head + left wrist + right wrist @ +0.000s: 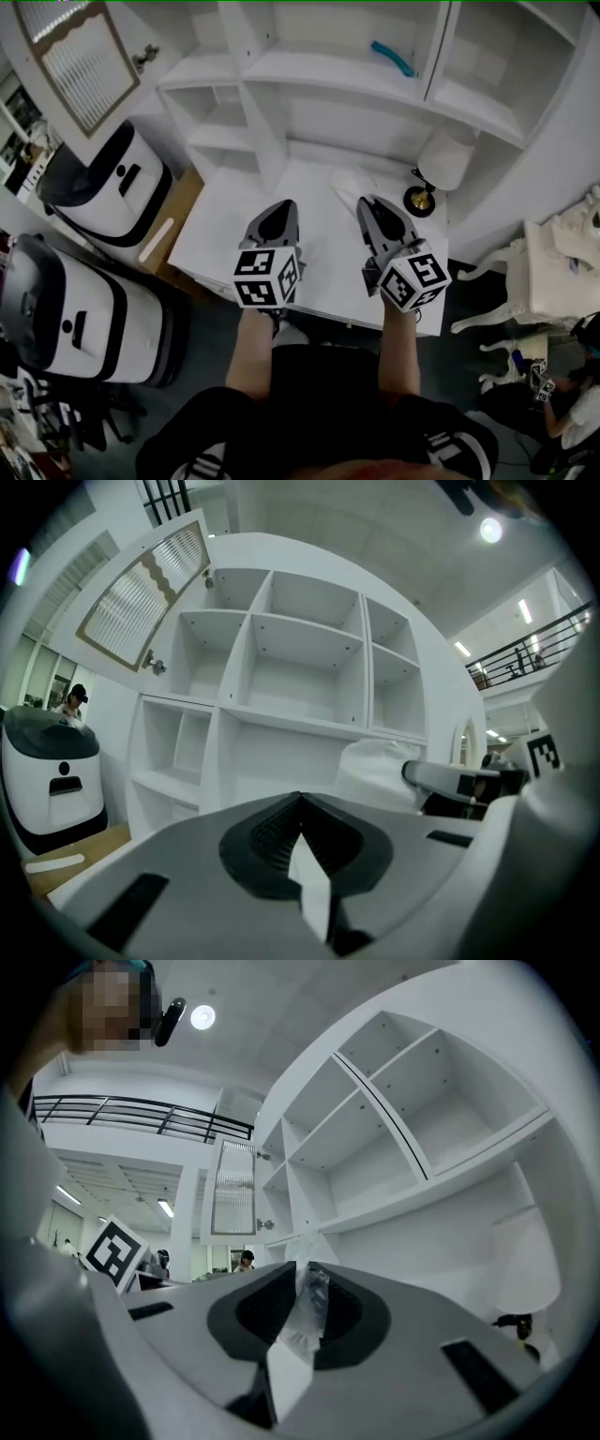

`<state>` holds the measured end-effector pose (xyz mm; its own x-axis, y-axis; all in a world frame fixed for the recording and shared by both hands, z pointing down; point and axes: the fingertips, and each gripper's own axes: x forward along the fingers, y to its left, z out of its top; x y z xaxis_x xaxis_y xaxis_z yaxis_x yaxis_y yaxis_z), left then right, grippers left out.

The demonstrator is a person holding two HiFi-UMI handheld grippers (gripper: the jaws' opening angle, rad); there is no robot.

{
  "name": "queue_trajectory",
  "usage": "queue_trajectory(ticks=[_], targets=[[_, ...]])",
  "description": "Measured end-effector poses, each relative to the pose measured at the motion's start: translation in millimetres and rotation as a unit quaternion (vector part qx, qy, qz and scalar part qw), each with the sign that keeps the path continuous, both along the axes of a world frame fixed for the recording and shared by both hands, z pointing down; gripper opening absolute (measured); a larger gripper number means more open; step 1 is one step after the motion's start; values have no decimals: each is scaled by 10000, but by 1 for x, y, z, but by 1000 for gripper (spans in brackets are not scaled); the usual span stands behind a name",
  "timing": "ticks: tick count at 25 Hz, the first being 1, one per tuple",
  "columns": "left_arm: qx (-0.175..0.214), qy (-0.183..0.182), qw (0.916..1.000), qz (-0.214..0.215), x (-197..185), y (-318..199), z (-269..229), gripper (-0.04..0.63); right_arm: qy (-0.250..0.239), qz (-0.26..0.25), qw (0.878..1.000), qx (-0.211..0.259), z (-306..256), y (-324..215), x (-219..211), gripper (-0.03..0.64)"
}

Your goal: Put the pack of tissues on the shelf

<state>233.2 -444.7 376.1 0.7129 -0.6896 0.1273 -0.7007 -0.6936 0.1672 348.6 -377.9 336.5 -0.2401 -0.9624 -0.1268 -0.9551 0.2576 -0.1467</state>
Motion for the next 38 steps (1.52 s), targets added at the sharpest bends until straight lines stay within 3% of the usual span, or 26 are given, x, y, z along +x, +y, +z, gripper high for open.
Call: queue_trajectory(ticks=[3,8,13,18,21,28,34,38], targets=[[-122,-52,9999,16,-7,-26,7,11,155,-12,9998,115,-14,-24,-14,54],[-177,155,9997,113,-14,-62,2,11,443,88,9983,380,-50,-51,-27,54],[-183,235,9995,94,-25,-98,-3,9,313,-170,9974,629,-81,-78,-42,54],[-177,277,9991,283,-21,-125,-5,11,1210,235,9880,933,-122,-104,-44,54],[-159,310,9988,356,-19,-143,-7,11,1490,452,9822,1049,-140,-121,-36,54],[219,450,9975,489,-20,-181,-38,11,2241,1274,9617,933,-158,-165,-11,54],[274,560,9964,573,-34,-212,-43,11,2700,1644,9477,449,-159,-218,-1,54],[147,728,9956,580,-41,-237,-36,11,3178,1886,9292,-51,-150,-252,2,54]])
